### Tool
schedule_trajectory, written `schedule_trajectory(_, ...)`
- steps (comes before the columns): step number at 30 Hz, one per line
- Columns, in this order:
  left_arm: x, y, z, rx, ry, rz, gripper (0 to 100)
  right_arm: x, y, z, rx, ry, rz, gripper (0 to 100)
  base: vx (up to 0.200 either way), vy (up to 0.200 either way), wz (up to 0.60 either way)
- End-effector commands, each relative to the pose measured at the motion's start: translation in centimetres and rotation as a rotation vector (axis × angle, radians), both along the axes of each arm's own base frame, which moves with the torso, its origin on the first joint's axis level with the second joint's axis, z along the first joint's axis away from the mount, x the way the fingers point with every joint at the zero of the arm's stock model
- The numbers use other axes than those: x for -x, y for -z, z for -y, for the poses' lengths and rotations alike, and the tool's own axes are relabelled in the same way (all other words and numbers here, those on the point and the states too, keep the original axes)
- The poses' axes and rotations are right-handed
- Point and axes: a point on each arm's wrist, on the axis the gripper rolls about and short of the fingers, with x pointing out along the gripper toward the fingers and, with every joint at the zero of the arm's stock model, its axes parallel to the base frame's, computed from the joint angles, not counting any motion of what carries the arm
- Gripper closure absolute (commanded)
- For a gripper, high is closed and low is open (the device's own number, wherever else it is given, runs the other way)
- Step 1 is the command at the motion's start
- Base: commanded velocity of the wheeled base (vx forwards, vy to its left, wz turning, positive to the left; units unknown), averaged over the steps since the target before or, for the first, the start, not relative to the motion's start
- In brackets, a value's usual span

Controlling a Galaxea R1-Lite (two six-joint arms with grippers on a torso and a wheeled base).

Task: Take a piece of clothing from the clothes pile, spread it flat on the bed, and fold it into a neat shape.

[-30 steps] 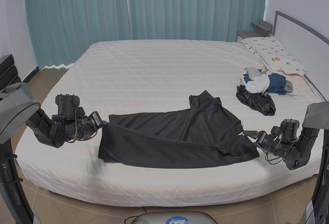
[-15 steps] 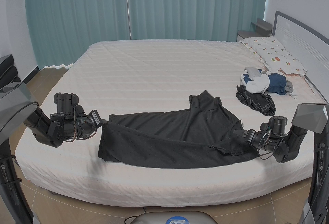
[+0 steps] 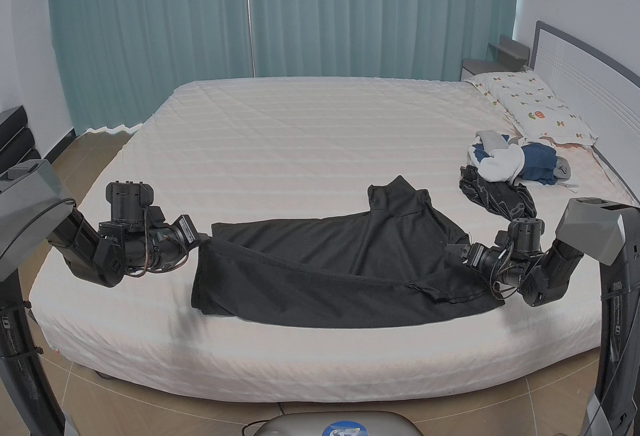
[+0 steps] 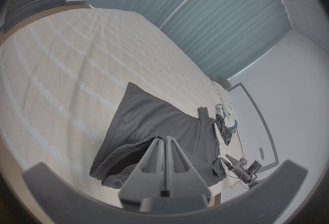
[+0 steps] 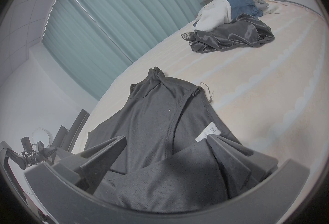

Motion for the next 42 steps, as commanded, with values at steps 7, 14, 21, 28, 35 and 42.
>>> schedule_trajectory(7, 0.0, 0.2, 0.0, 0.000, 0.000, -0.005, 100, -0.3, 0.7, 0.0, 0.005, -0.003, -0.005, 0, 0.000, 0.000, 0.00)
schedule_trajectory(14, 0.0, 0.2, 0.0, 0.000, 0.000, -0.005, 100, -1.0, 1.2, -0.1, 0.006, -0.007, 0.001, 0, 0.000, 0.000, 0.00)
schedule_trajectory(21, -0.1, 0.3, 0.0, 0.000, 0.000, -0.007, 100, -1.0, 1.6, 0.1, 0.007, -0.002, -0.015, 0, 0.000, 0.000, 0.00)
schedule_trajectory(28, -0.2, 0.6, 0.0, 0.000, 0.000, -0.013, 100, -0.9, 1.7, 0.3, 0.001, 0.002, -0.020, 0, 0.000, 0.000, 0.00)
schedule_trajectory(35, -0.1, 0.6, 0.0, -0.001, 0.000, -0.017, 100, -0.2, 1.7, 0.4, -0.006, 0.005, -0.033, 100, 0.000, 0.000, 0.00)
schedule_trajectory(42, -0.1, 0.6, 0.0, 0.002, -0.001, -0.020, 100, 0.1, 1.7, 0.6, -0.012, 0.013, -0.020, 100, 0.000, 0.000, 0.00)
